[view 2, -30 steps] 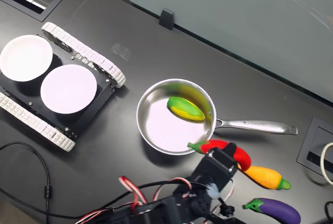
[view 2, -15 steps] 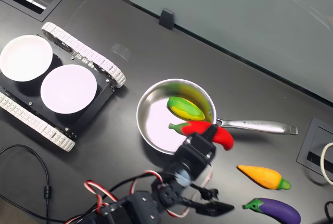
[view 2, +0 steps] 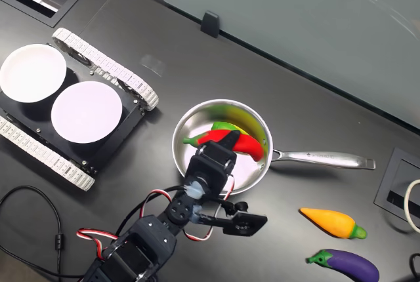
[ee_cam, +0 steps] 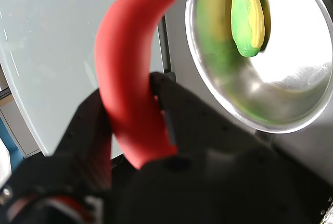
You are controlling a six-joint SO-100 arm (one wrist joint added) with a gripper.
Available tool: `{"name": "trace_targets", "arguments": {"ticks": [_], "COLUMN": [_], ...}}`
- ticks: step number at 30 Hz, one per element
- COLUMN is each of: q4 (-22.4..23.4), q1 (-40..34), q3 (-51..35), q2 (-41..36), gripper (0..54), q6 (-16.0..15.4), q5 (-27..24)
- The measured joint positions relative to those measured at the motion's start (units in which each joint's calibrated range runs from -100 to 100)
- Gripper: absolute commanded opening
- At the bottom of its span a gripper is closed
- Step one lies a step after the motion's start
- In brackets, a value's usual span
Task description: Pick up the chilli and place them in the pan
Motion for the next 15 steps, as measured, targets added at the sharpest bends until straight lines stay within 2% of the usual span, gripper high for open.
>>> {"name": "trace_targets", "arguments": {"ticks": [6, 15], "q4": [-3.91, -12.66], "q1": [-3.74, -6.38], "q3": [6.61, 19.19], "q2": [-0.84, -0.93], "gripper": [0.0, 0.0], "q6": [1.29, 3.12], "q5": [-0.73, -1.47]}}
